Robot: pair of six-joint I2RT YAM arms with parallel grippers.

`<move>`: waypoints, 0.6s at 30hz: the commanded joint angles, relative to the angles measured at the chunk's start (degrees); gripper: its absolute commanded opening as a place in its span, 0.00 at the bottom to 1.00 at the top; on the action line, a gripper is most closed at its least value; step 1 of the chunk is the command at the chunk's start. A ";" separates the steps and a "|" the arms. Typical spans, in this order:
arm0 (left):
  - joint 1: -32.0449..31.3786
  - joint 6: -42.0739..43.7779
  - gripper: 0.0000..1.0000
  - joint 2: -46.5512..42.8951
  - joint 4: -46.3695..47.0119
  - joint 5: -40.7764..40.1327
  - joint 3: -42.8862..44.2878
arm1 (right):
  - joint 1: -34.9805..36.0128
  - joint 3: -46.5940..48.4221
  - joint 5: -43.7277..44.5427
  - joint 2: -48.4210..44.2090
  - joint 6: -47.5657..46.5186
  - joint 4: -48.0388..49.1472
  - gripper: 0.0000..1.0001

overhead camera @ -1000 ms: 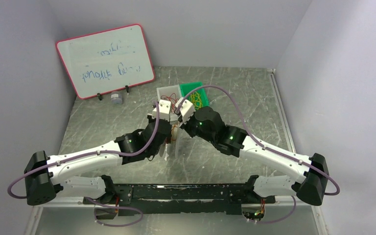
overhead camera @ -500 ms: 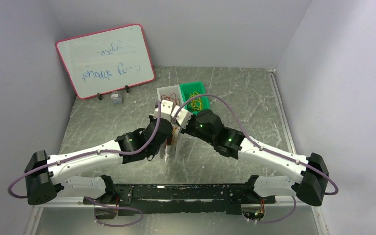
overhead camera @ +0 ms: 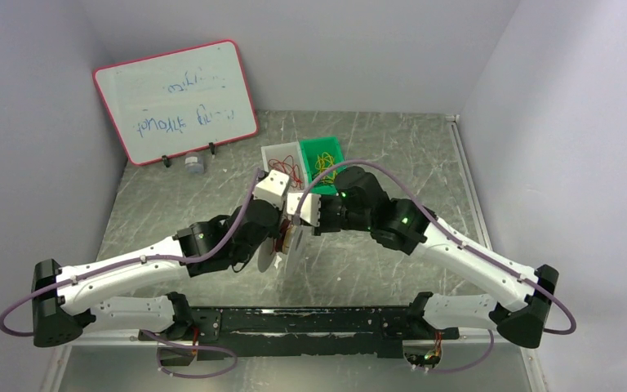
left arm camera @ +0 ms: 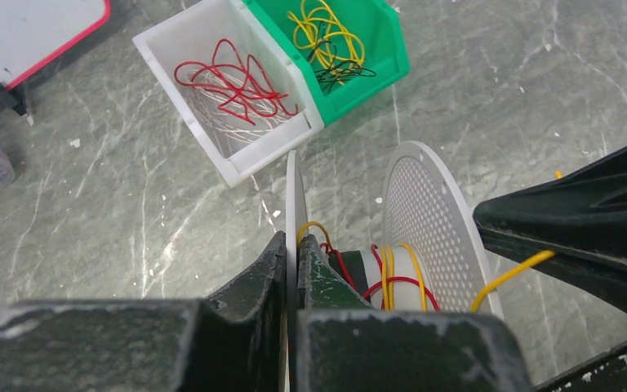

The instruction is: Wrap the cables

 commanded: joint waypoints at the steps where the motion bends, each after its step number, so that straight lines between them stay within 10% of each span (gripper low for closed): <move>1: -0.49 5.19 0.07 0.26 -12.34 2.55 0.06 | -1.40 6.76 -2.38 -4.01 -5.58 -4.66 0.00; 18: -0.58 8.16 0.07 3.54 -16.48 -1.00 0.56 | -1.14 12.23 -8.61 -2.95 -20.87 -14.71 0.00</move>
